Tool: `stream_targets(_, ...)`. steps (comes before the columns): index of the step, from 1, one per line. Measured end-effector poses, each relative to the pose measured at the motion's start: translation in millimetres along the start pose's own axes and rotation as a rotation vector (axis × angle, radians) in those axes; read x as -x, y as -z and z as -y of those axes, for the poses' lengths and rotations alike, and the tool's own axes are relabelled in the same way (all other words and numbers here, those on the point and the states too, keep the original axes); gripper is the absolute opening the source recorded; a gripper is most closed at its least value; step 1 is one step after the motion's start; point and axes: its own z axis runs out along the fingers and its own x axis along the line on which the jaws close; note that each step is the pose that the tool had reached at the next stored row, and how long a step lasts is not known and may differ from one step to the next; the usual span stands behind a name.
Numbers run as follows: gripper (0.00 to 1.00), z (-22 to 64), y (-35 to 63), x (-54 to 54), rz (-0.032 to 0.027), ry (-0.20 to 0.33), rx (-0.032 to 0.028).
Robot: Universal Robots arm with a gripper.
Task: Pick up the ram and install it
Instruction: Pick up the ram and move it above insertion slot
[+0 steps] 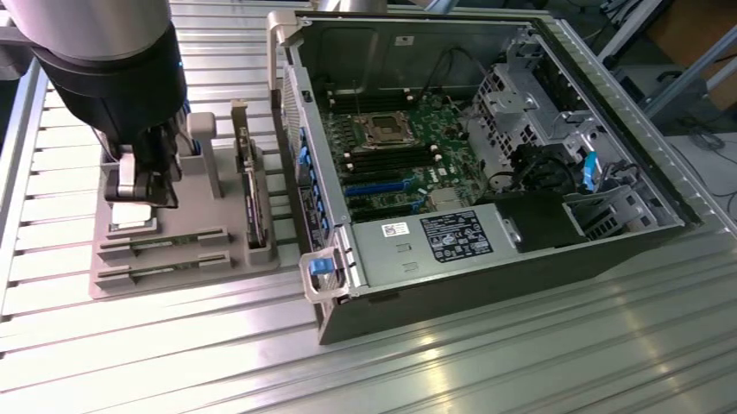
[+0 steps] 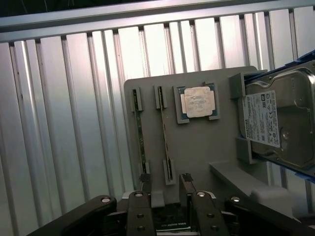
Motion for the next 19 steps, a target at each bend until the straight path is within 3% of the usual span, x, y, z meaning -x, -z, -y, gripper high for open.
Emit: stream_targets(19,0.36,0.7,-29.1,-0.9,0.0000,0.000,0.0000)
